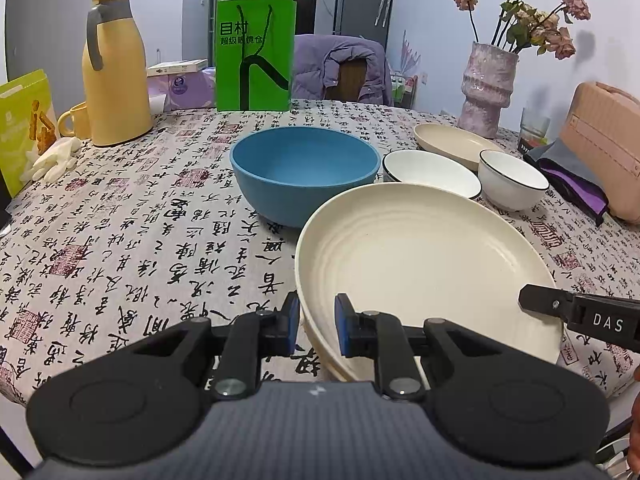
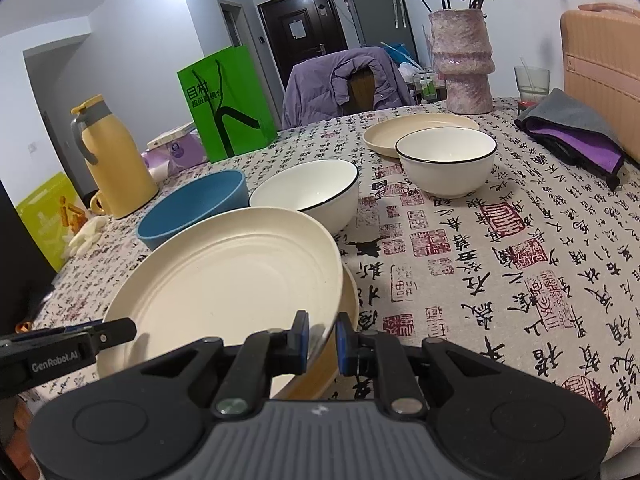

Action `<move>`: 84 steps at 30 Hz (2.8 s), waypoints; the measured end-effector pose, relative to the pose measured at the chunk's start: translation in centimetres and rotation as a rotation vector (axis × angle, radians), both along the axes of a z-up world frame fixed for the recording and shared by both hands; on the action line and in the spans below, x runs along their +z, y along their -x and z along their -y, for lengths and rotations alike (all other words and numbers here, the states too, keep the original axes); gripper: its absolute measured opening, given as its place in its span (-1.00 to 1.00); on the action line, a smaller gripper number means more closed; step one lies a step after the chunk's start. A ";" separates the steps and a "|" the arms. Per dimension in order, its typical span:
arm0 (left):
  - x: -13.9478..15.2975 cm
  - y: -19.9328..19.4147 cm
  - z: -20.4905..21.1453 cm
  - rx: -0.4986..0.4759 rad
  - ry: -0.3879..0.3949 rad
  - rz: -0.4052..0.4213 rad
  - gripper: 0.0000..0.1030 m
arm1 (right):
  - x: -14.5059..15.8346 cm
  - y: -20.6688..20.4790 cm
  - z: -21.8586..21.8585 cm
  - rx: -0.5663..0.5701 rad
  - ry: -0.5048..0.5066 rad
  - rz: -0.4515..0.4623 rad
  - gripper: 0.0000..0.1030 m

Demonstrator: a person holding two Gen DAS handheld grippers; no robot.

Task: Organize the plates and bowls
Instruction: 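Lower the held cream plate with both tools onto the first cream plate, then open both tools to release the cream plate onto the stack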

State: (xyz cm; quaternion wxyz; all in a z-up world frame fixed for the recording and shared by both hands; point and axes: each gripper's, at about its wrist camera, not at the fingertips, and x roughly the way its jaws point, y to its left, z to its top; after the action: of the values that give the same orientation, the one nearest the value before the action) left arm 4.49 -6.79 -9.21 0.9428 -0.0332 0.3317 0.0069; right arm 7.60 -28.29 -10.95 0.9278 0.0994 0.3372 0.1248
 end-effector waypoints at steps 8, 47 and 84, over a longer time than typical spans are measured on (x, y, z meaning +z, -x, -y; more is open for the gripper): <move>-0.6 -0.3 0.2 0.006 -0.028 -0.008 -0.64 | 0.0 0.0 -0.7 0.005 0.050 0.014 -0.73; -1.4 -0.6 0.8 -0.014 -0.066 -0.020 -0.64 | 0.0 0.8 -4.7 -0.007 0.379 0.090 -0.63; -2.5 -0.3 1.8 -0.030 -0.168 0.017 -0.64 | -0.9 0.5 -4.5 -0.008 0.365 0.082 -0.62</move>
State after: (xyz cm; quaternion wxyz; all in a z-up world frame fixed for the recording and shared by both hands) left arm 4.78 -8.60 -11.72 0.9450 0.0507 0.3226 0.0204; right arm 7.06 -23.83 -11.86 0.9439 -0.0743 0.3159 0.0616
